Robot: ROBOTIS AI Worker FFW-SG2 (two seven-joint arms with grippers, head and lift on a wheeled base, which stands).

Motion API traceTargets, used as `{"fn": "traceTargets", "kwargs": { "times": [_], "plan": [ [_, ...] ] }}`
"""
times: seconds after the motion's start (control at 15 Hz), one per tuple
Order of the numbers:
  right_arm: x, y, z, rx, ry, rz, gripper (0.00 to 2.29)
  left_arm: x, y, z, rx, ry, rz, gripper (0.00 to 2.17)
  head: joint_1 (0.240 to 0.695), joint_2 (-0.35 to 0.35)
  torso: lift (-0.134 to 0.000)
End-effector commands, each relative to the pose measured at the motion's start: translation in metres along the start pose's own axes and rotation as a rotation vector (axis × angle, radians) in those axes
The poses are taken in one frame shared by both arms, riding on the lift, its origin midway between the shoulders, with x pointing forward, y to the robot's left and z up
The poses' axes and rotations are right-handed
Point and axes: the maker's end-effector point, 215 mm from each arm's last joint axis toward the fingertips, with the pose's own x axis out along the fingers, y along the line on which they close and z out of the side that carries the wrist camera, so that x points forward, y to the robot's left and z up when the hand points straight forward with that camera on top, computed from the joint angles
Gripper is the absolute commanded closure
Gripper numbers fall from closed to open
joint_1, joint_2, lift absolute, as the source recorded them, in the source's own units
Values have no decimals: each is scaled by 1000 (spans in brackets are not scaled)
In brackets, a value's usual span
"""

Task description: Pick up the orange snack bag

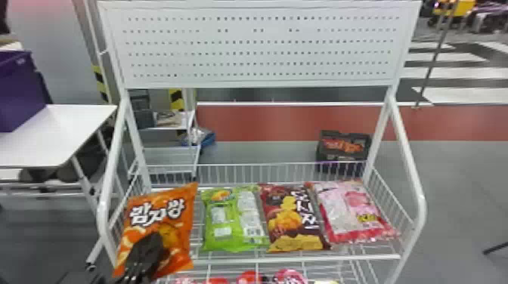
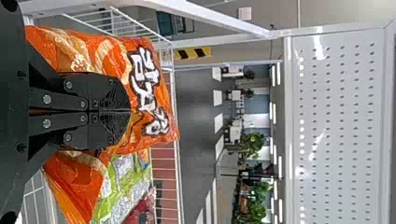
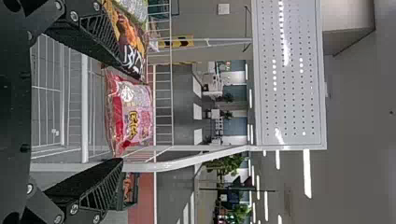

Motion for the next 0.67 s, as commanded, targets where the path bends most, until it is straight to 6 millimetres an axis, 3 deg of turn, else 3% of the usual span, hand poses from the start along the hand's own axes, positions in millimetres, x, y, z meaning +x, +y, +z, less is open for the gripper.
{"fn": "traceTargets", "kwargs": {
  "times": [0.0, 0.33, 0.6],
  "plan": [
    [1, 0, -1, 1, 0, 0, 167, -22, -1, 6, -18, -43, -4, 1352, 499, 0, 0],
    [4, 4, -4, 7, 1, 6, 167, -52, 5, 6, -37, -101, 21, 1349, 499, 0, 0],
    [5, 5, -5, 8, 1, 7, 167, -77, 27, 19, -36, -171, 73, 1349, 499, 0, 0]
  ]
}}
